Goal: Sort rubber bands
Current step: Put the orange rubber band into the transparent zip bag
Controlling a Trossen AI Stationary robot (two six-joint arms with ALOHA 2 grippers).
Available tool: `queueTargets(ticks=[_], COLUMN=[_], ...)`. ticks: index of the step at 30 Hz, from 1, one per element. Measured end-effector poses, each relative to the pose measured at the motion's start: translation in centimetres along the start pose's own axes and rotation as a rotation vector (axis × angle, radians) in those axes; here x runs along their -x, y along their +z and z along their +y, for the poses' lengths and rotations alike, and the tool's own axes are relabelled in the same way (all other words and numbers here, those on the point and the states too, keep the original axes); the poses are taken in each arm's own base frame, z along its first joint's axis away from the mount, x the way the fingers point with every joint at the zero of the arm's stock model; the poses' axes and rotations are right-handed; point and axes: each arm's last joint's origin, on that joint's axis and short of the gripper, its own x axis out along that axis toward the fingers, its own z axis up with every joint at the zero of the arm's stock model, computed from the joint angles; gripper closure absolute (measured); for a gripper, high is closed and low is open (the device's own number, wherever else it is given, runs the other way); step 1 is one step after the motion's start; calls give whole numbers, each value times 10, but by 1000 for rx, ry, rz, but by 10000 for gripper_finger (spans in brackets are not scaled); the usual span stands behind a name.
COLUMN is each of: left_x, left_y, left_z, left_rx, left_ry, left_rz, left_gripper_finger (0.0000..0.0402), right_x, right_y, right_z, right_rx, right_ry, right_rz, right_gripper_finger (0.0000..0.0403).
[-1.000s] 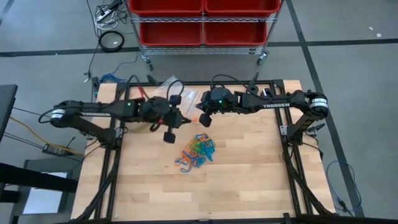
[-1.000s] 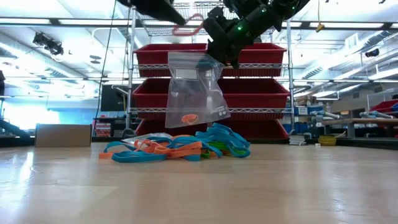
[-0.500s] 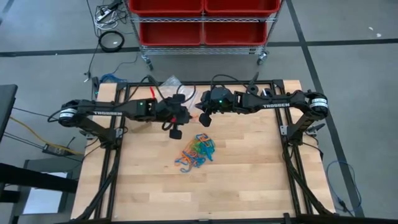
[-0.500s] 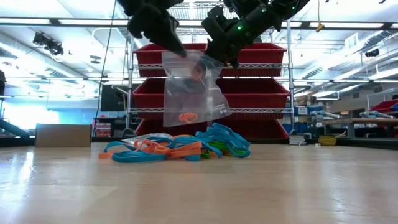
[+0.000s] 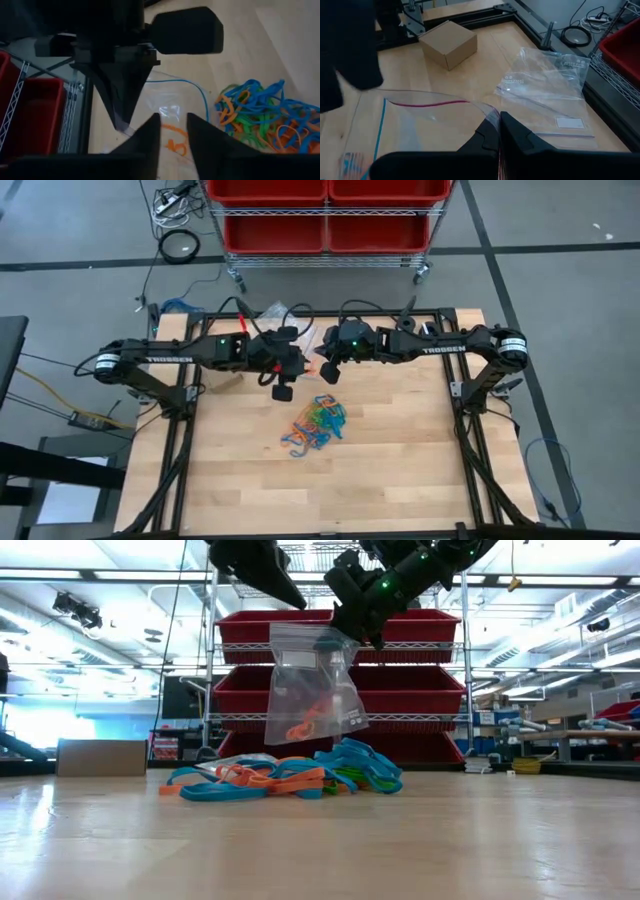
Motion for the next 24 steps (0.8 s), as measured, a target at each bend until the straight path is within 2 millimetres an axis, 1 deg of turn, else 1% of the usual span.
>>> queueTargets(ticks=[3,6,8,11,14,16,18,20,24], left_x=[10,25,35,49,55,52,42,29,-2], left_y=[0,2,2,1,-7,-17,-30,-47,-87], left_z=[-1,-8,-16,-29,-44,-56,-70,-86,-112], left_rx=[15,18,5,-4,5,30,45,64,87], left_ry=[-73,-152,-167,-138,-154,-184,-217,-259,-302], left_rz=[-39,-66,-59,-61,-58,-38,-19,0,-42], left_gripper_finger=[226,199,197,205,217,224,229,233,234], right_x=[0,0,0,0,0,0,0,0,0], right_y=[-1,-2,-2,-2,-2,-2,-2,-2,-2], right_z=[0,0,0,0,0,0,0,0,0], right_rx=[1,3,4,8,8,8,8,9,8], right_ry=[-1,-1,-1,-1,-2,-1,-1,-1,-1], right_rz=[8,17,18,18,18,18,18,18,17], right_gripper_finger=[403,403,403,403,403,403,403,403,403])
